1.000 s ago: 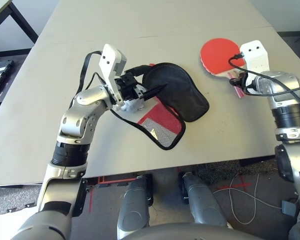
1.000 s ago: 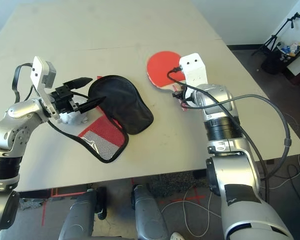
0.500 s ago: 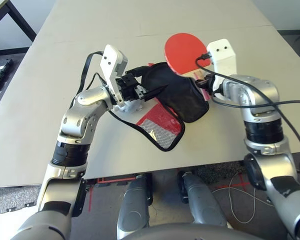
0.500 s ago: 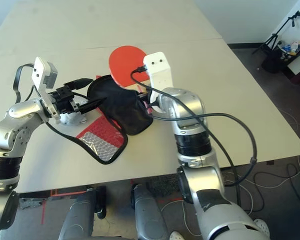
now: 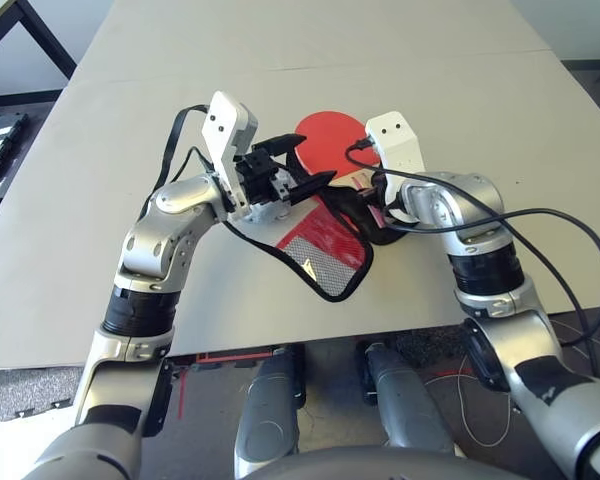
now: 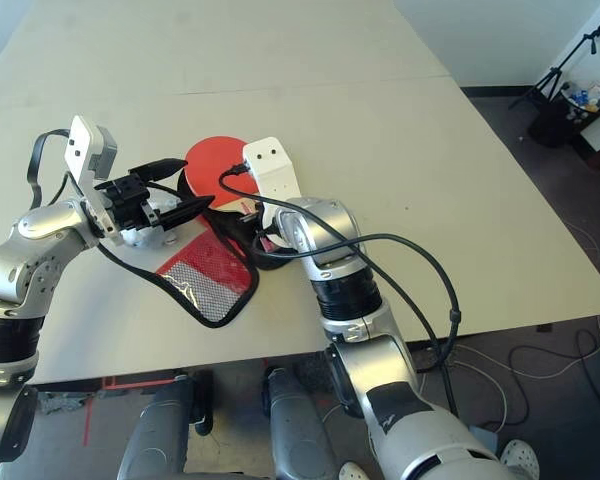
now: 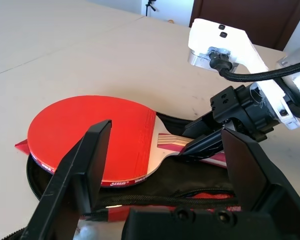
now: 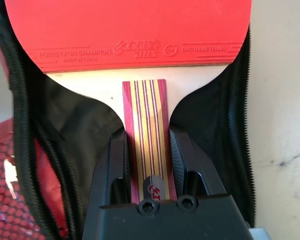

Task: Store the ping-pong paddle in its case and zip it.

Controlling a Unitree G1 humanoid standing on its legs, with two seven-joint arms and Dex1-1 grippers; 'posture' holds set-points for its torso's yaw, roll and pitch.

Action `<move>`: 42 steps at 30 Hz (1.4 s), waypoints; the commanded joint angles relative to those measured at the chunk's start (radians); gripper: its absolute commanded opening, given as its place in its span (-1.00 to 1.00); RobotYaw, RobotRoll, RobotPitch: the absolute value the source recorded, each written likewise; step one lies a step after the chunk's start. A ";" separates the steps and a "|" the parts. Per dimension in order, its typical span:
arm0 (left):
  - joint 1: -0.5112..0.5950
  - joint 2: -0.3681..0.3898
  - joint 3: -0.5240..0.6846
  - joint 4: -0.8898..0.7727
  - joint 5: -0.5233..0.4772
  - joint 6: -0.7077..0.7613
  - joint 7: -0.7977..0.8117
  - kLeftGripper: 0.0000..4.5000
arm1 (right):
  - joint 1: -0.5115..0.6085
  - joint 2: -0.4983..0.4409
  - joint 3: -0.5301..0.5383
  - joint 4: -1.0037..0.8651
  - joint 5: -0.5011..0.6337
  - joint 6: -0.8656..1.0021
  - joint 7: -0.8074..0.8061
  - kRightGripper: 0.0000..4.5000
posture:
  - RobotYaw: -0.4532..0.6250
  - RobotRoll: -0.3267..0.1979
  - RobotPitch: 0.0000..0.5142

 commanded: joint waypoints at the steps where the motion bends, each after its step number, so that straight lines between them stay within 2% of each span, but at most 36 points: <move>1: 0.016 0.003 -0.008 -0.014 0.010 0.007 0.001 1.00 | -0.017 -0.024 0.026 0.026 0.016 0.006 0.023 -0.51 | -0.16 0.25 -0.06; 12: 0.007 -0.004 -0.013 0.006 0.015 -0.007 0.000 1.00 | -0.023 -0.074 0.078 -0.013 0.054 0.028 0.086 -0.51 | -0.17 0.25 -0.09; 21: 0.006 -0.009 -0.015 0.012 0.023 -0.010 -0.006 1.00 | -0.011 -0.072 0.079 -0.035 0.077 0.060 0.090 -0.51 | -0.17 0.25 -0.10; 23: 0.006 -0.009 -0.015 0.012 0.025 -0.010 -0.007 1.00 | -0.007 -0.056 0.052 -0.037 0.075 0.049 0.072 -0.18 | -0.17 0.25 -0.10; 26: 0.005 -0.009 -0.015 0.011 0.026 -0.010 -0.009 1.00 | -0.012 -0.056 0.010 -0.054 0.086 0.039 0.073 0.20 | -0.16 0.25 -0.12; 31: 0.003 -0.004 -0.011 0.007 0.026 -0.008 -0.012 1.00 | -0.014 -0.110 -0.028 -0.099 0.126 0.034 0.116 0.90 | -0.16 0.25 -0.14; 32: 0.002 -0.001 -0.009 0.005 0.026 -0.006 -0.012 1.00 | -0.014 -0.133 -0.030 -0.110 0.141 0.029 0.137 0.98 | -0.16 0.25 -0.15; 37: -0.011 0.048 0.032 -0.020 0.019 0.004 -0.013 1.00 | 0.015 -0.282 -0.041 -0.125 0.200 -0.094 0.273 0.98 | -0.16 0.25 -0.15; 42: -0.046 0.185 0.134 -0.075 -0.029 0.074 -0.033 1.00 | 0.088 -0.402 -0.034 -0.093 0.202 -0.403 0.441 0.98 | -0.14 0.25 -0.12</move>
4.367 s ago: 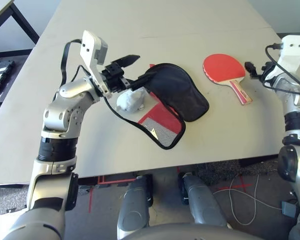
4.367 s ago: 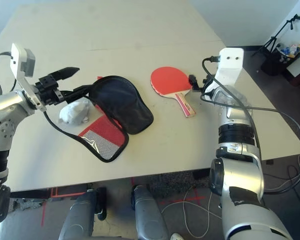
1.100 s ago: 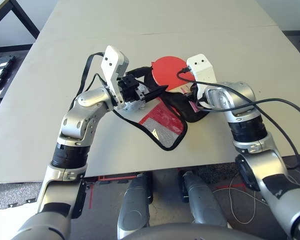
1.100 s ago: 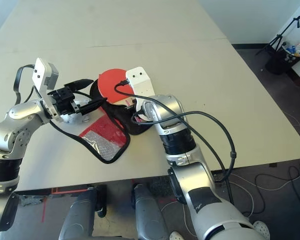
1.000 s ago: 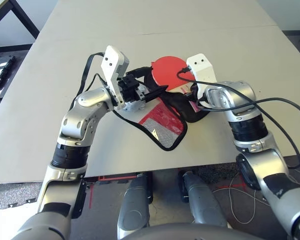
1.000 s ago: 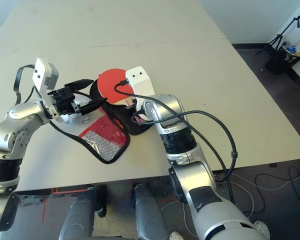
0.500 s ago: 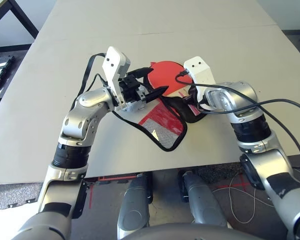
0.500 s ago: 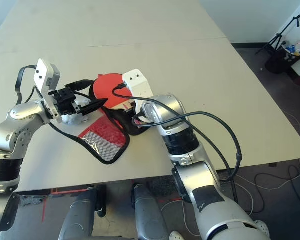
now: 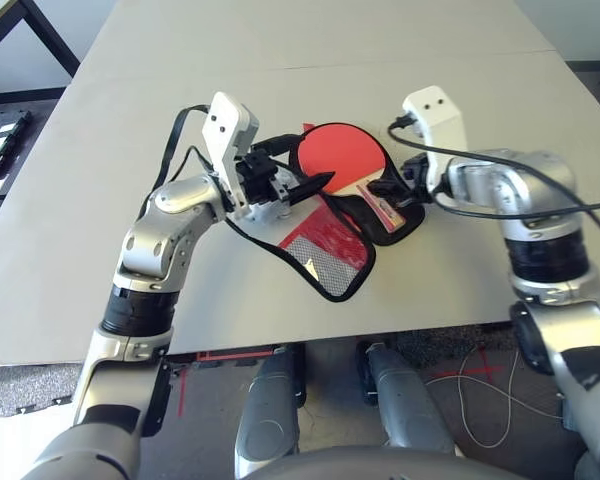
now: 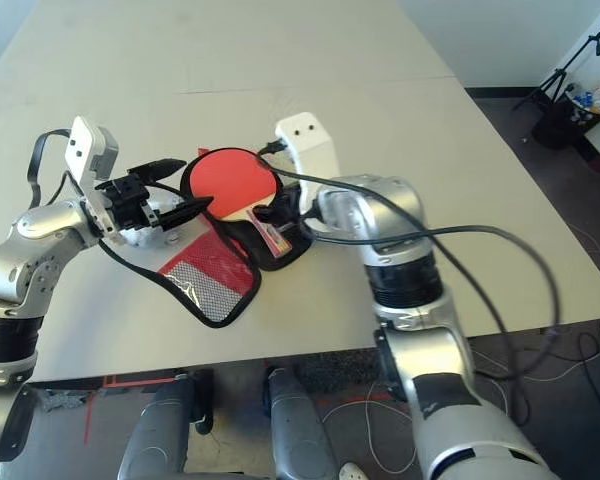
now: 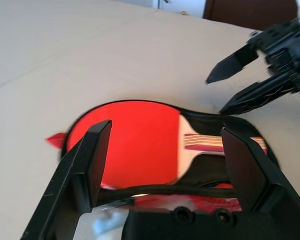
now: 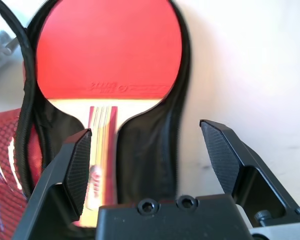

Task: Store the ping-pong paddle in its case and zip it.

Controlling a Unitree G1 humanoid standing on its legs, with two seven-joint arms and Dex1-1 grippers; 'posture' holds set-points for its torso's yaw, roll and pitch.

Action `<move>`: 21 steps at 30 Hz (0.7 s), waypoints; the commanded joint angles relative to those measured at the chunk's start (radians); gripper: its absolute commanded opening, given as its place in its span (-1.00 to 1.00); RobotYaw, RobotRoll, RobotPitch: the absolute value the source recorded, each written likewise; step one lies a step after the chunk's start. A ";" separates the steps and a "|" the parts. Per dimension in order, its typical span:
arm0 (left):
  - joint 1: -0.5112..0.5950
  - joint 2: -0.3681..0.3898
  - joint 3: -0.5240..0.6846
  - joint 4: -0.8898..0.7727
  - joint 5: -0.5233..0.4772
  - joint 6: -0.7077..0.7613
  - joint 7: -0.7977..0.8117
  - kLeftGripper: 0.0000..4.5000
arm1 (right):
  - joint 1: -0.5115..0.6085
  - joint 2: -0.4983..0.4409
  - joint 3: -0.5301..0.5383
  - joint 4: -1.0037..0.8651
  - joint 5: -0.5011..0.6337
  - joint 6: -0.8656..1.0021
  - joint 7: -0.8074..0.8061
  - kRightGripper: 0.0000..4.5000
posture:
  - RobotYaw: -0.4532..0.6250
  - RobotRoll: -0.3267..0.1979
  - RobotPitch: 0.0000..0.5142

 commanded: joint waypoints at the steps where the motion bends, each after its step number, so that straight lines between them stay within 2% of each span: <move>1: -0.012 0.124 0.094 -0.050 -0.038 0.049 -0.048 1.00 | 0.058 -0.052 0.007 0.020 0.009 -0.240 0.134 0.98 | -0.12 0.25 -0.11; 4: 0.051 0.269 0.182 -0.032 -0.047 0.052 -0.123 1.00 | 0.100 -0.074 -0.010 0.052 0.012 -0.384 0.207 0.98 | -0.08 0.25 -0.09; 7: 0.140 0.367 0.239 -0.020 -0.050 0.043 -0.189 1.00 | 0.123 -0.063 -0.040 0.081 0.022 -0.475 0.234 0.98 | -0.06 0.25 -0.08; 11: 0.361 0.475 0.341 -0.022 -0.058 0.060 -0.310 1.00 | 0.141 -0.056 -0.063 0.140 0.017 -0.580 0.264 0.98 | 0.00 0.25 -0.07; 18: 0.496 0.446 0.314 -0.064 -0.023 0.050 -0.259 1.00 | 0.112 -0.035 -0.087 0.249 0.001 -0.660 0.263 0.98 | 0.01 0.25 -0.07; 21: 0.491 0.398 0.254 -0.092 -0.014 0.046 -0.223 1.00 | 0.107 -0.034 -0.099 0.273 0.001 -0.680 0.255 0.98 | -0.01 0.25 -0.07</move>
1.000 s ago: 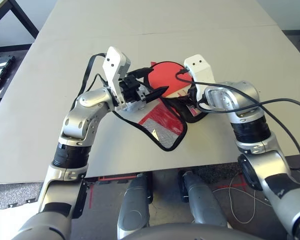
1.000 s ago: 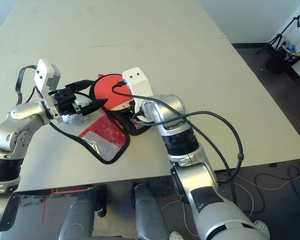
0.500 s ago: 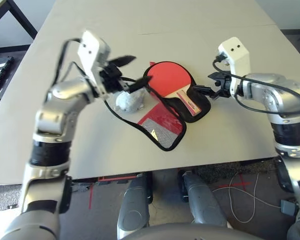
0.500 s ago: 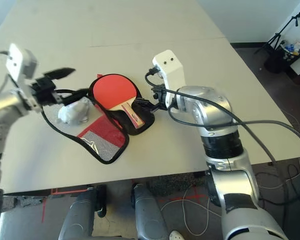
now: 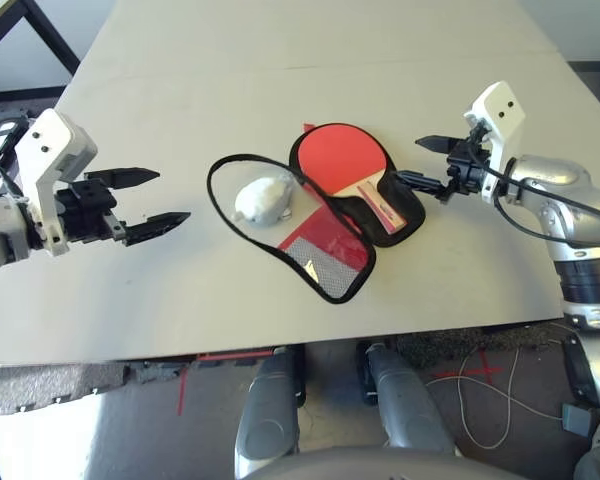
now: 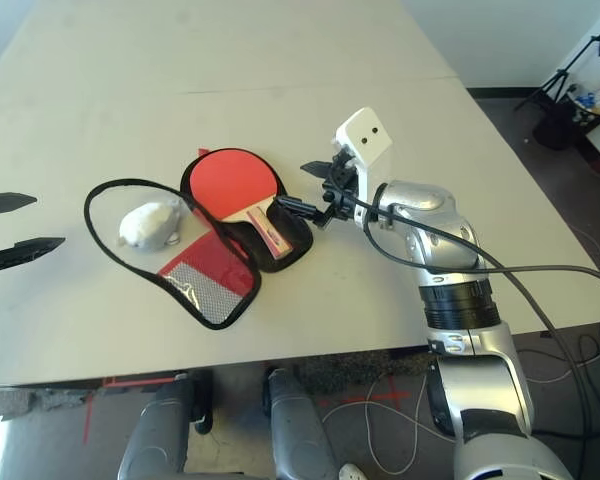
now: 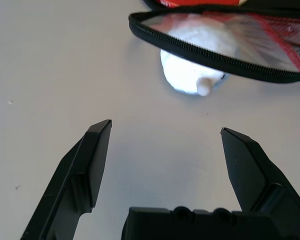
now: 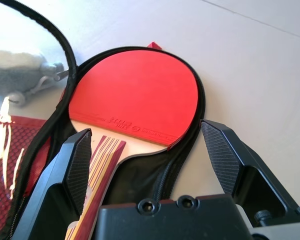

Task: Store the ping-pong paddle in its case and zip it.

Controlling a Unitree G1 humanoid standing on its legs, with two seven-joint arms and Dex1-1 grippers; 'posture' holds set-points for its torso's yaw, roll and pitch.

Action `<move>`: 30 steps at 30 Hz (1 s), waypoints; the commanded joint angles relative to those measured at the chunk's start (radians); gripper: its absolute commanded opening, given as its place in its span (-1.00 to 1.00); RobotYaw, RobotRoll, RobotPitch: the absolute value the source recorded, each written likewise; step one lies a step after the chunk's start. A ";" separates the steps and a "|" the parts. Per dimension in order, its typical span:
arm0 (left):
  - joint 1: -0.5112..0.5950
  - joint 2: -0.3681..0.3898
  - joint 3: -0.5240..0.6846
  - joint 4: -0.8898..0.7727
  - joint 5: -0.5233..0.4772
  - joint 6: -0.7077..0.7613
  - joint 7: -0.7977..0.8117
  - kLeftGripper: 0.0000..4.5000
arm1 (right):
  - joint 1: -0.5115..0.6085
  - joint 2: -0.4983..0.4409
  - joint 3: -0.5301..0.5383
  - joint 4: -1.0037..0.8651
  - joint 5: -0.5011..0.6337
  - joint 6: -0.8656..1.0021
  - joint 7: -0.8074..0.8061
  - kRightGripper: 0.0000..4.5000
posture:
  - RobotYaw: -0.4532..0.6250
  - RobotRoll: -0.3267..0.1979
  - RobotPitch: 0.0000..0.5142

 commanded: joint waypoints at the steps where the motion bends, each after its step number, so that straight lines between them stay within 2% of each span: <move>1: -0.006 -0.055 -0.078 -0.051 -0.001 0.007 0.033 1.00 | -0.003 0.002 -0.027 0.028 0.000 -0.028 -0.006 0.98 | -0.02 0.25 -0.07; 4: -0.035 -0.094 -0.133 -0.090 -0.017 0.050 0.054 1.00 | -0.004 -0.001 -0.039 0.042 -0.001 -0.040 -0.013 0.98 | -0.04 0.25 -0.07; 6: -0.060 -0.128 -0.211 -0.141 -0.025 0.090 0.066 1.00 | 0.004 -0.009 -0.058 0.040 -0.001 -0.076 -0.010 0.98 | -0.08 0.25 -0.08; 10: -0.157 -0.184 -0.299 -0.196 -0.053 0.153 0.082 1.00 | 0.017 -0.036 -0.091 0.043 0.009 -0.095 0.001 0.98 | -0.12 0.25 -0.08; 16: -0.374 -0.314 -0.421 -0.161 -0.063 0.175 0.097 1.00 | 0.039 -0.091 -0.137 0.090 0.004 -0.132 0.019 0.98 | -0.18 0.25 -0.09; 21: -0.542 -0.526 -0.589 0.001 0.062 0.063 0.157 1.00 | 0.046 -0.107 -0.180 0.138 0.005 -0.157 -0.011 0.98 | -0.23 0.25 -0.10; 25: -0.609 -0.704 -0.639 0.126 0.125 -0.013 0.234 1.00 | 0.062 -0.101 -0.206 0.140 0.016 -0.174 -0.025 0.98 | -0.27 0.25 -0.11; 27: -0.616 -0.740 -0.652 0.158 0.149 -0.039 0.244 1.00 | 0.074 -0.103 -0.210 0.134 0.015 -0.179 -0.022 0.98 | -0.28 0.25 -0.12; 30: -0.605 -0.726 -0.647 0.156 0.160 -0.056 0.215 1.00 | 0.086 -0.119 -0.220 0.132 0.027 -0.163 0.002 0.98 | -0.28 0.25 -0.11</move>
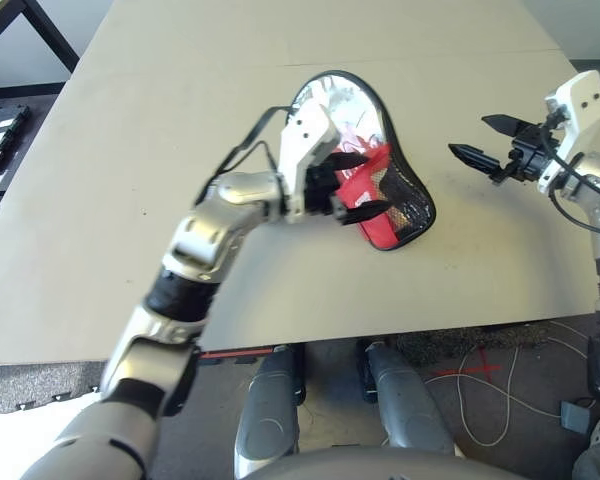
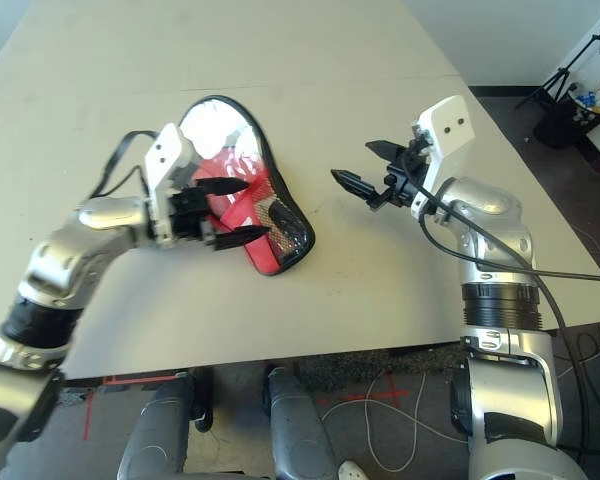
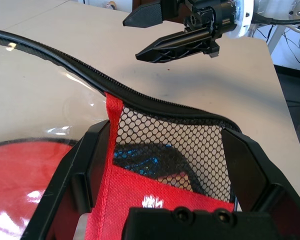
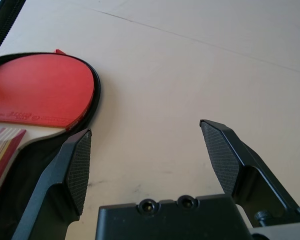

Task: Store the ping-pong paddle in its case and zip it.

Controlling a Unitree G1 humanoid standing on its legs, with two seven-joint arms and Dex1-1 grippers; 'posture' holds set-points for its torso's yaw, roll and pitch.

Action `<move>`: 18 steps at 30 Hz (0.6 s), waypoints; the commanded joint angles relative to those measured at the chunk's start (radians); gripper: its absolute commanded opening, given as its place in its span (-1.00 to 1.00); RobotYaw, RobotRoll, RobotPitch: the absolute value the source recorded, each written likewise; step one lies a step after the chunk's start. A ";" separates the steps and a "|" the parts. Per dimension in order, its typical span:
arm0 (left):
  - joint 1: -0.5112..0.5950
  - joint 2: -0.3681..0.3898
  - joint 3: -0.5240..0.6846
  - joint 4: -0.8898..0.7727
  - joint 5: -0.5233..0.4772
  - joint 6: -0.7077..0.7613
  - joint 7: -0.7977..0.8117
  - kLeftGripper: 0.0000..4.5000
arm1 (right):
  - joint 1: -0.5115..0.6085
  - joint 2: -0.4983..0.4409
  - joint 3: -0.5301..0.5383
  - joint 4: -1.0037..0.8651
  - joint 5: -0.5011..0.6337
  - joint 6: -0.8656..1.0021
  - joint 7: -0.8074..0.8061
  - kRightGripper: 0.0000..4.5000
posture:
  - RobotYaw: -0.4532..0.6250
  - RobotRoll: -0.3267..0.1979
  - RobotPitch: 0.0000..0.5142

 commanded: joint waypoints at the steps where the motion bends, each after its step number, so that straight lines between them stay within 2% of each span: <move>1: 0.020 0.046 -0.002 0.000 0.021 -0.026 -0.042 1.00 | 0.022 -0.025 -0.021 0.002 0.035 0.022 0.043 0.98 | -0.28 0.25 -0.11; 7: 0.053 0.122 0.028 0.005 0.037 -0.056 -0.059 1.00 | 0.004 -0.037 -0.023 0.040 0.072 0.087 0.083 0.98 | -0.25 0.25 -0.11; 11: 0.056 0.097 0.029 -0.007 0.041 -0.056 -0.027 1.00 | -0.003 -0.020 -0.013 0.050 0.063 0.070 0.076 0.98 | -0.23 0.25 -0.12; 14: 0.022 0.067 0.056 0.039 0.085 -0.088 0.051 1.00 | -0.004 -0.007 -0.007 0.050 0.056 0.052 0.072 0.98 | -0.22 0.25 -0.12; 18: -0.009 0.084 0.080 0.059 0.102 -0.112 0.053 1.00 | -0.004 -0.003 -0.005 0.052 0.055 0.056 0.077 0.98 | -0.22 0.25 -0.11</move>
